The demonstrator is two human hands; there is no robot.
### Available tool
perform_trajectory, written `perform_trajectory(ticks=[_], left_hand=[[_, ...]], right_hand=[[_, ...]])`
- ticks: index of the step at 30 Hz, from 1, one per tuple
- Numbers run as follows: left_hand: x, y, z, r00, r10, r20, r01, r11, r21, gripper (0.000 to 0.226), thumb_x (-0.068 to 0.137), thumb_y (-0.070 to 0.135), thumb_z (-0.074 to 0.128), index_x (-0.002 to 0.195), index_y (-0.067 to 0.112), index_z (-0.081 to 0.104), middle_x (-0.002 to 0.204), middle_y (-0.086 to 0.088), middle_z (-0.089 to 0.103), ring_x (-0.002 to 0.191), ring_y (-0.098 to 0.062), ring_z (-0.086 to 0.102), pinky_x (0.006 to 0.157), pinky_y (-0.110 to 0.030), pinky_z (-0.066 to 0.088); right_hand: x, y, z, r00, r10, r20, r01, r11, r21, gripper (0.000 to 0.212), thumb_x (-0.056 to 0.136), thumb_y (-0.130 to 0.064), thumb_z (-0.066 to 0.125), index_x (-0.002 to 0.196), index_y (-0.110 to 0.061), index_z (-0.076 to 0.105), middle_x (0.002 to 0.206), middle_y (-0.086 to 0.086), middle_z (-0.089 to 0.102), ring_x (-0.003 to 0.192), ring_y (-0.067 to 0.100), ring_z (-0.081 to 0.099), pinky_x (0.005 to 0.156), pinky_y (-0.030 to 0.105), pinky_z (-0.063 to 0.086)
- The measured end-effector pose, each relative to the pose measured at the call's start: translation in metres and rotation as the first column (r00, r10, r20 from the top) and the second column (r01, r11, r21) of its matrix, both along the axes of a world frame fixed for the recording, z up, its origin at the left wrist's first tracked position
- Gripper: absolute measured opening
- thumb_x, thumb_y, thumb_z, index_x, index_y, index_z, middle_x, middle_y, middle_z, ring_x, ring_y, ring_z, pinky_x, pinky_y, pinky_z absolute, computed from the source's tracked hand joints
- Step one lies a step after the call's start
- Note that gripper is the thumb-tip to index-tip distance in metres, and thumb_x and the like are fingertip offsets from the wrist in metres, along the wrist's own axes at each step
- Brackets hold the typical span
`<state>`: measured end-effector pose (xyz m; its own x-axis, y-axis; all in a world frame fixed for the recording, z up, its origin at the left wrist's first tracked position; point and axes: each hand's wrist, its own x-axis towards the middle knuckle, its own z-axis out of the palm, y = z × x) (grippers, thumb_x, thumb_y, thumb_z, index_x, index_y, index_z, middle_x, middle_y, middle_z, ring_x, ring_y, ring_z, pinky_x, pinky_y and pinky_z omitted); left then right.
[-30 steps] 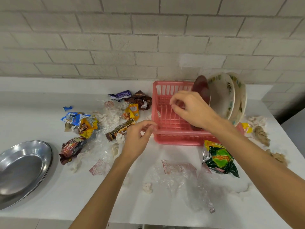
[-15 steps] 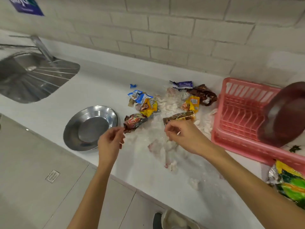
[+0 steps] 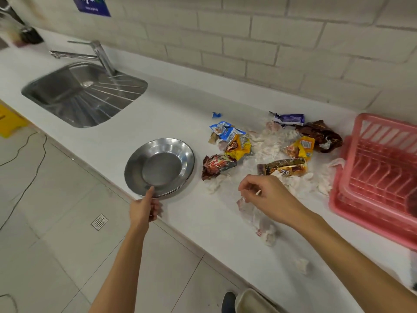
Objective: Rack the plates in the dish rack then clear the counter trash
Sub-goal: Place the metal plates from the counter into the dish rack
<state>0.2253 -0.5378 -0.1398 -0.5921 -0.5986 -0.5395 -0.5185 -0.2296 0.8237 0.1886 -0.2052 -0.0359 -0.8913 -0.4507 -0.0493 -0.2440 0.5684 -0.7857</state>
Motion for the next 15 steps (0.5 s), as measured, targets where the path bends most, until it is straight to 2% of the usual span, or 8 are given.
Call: perform_trajectory(ticks=[5, 9, 11, 13, 15], left_hand=[[-0.001, -0.007, 0.004, 0.999, -0.009, 0.036, 0.010, 1.000, -0.026, 0.036, 0.090, 0.029, 0.067, 0.070, 0.000, 0.067, 0.062, -0.011, 0.066, 0.041, -0.015, 0.047, 0.040, -0.019, 0.037], [0.001, -0.005, 0.009, 0.993, -0.091, 0.075, 0.086, 0.994, 0.068, 0.035, 0.096, 0.025, 0.056, 0.075, -0.001, 0.067, 0.052, -0.004, 0.065, 0.032, -0.008, 0.036, 0.033, -0.012, 0.021], [0.002, 0.001, 0.013, 0.988, -0.125, 0.087, 0.116, 0.988, 0.102, 0.036, 0.097, 0.027, 0.054, 0.075, 0.002, 0.066, 0.048, -0.001, 0.058, 0.032, -0.009, 0.037, 0.033, -0.012, 0.020], [0.004, 0.009, 0.017, 0.986, -0.148, 0.076, 0.139, 0.984, 0.113, 0.037, 0.098, 0.029, 0.053, 0.077, 0.002, 0.067, 0.050, -0.001, 0.058, 0.033, -0.010, 0.039, 0.035, -0.014, 0.021], [0.005, 0.018, 0.020, 0.993, -0.121, 0.003, 0.119, 0.985, 0.128, 0.030, 0.098, 0.026, 0.051, 0.089, 0.002, 0.067, 0.060, -0.005, 0.065, 0.036, -0.011, 0.044, 0.034, -0.015, 0.023]], right_hand=[[0.001, 0.005, 0.002, 1.000, -0.012, 0.015, 0.012, 1.000, 0.005, 0.011, 0.090, -0.013, 0.061, 0.087, -0.020, 0.069, 0.075, -0.014, 0.066, 0.074, 0.005, 0.063, 0.066, 0.020, 0.050], [0.002, 0.011, 0.003, 1.000, -0.012, 0.011, 0.012, 1.000, 0.009, 0.011, 0.090, -0.011, 0.061, 0.088, -0.017, 0.070, 0.075, -0.013, 0.066, 0.072, 0.006, 0.064, 0.066, 0.021, 0.051], [0.001, 0.012, 0.003, 1.000, -0.003, 0.015, 0.003, 1.000, 0.013, 0.012, 0.090, -0.010, 0.060, 0.088, -0.016, 0.070, 0.074, -0.012, 0.067, 0.071, 0.006, 0.064, 0.066, 0.022, 0.051], [0.001, 0.012, 0.004, 1.000, 0.001, 0.020, -0.001, 1.000, 0.013, 0.012, 0.090, -0.011, 0.060, 0.087, -0.017, 0.069, 0.074, -0.010, 0.067, 0.070, 0.006, 0.064, 0.066, 0.023, 0.051], [0.000, 0.010, 0.004, 1.000, 0.000, 0.024, -0.001, 1.000, 0.009, 0.012, 0.091, -0.012, 0.060, 0.087, -0.019, 0.069, 0.073, -0.008, 0.067, 0.069, 0.006, 0.064, 0.066, 0.024, 0.051]])
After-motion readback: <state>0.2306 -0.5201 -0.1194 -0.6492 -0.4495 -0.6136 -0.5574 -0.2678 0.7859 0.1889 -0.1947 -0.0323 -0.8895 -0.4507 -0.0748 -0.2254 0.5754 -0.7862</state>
